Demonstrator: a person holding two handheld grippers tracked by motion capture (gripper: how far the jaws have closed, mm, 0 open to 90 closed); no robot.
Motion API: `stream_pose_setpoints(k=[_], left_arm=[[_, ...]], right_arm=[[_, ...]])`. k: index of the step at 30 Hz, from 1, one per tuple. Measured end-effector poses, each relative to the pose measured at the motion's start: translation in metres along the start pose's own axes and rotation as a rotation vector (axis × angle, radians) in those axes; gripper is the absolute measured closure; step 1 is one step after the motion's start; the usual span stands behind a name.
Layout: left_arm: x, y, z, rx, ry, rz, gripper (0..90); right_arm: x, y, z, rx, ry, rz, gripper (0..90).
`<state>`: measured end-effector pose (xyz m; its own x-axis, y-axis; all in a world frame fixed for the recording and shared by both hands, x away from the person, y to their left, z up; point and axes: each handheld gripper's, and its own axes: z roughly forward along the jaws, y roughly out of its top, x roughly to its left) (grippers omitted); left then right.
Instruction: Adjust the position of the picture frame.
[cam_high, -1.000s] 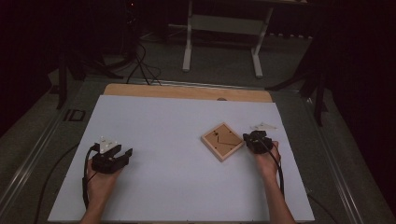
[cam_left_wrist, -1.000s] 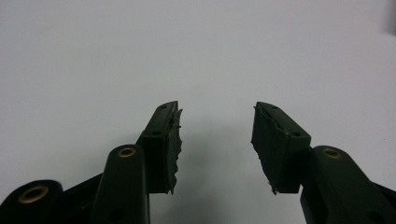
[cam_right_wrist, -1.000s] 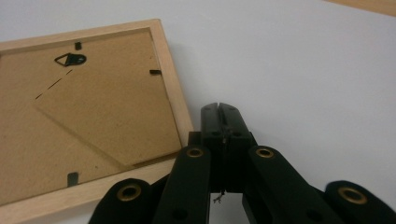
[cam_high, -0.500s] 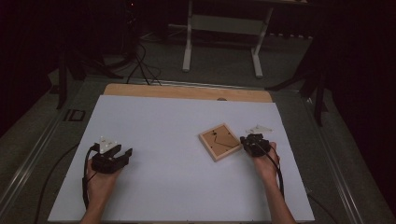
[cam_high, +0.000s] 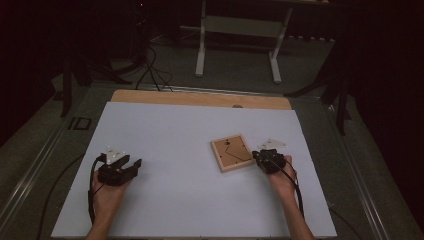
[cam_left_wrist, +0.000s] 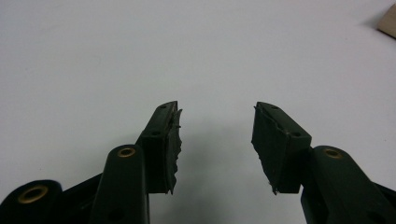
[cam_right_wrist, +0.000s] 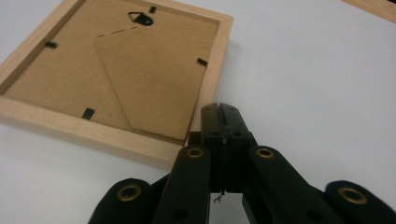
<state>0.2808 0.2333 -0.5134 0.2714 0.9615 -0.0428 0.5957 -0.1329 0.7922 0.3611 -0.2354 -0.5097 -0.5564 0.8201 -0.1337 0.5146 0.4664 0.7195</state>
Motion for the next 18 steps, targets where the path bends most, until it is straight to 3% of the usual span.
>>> stream_pose_setpoints(k=[18], left_arm=[[-0.001,0.000,0.001,0.007,0.001,0.006,51.1]], right_arm=[[0.027,-0.007,-0.013,-0.002,0.071,-0.106,89.8]])
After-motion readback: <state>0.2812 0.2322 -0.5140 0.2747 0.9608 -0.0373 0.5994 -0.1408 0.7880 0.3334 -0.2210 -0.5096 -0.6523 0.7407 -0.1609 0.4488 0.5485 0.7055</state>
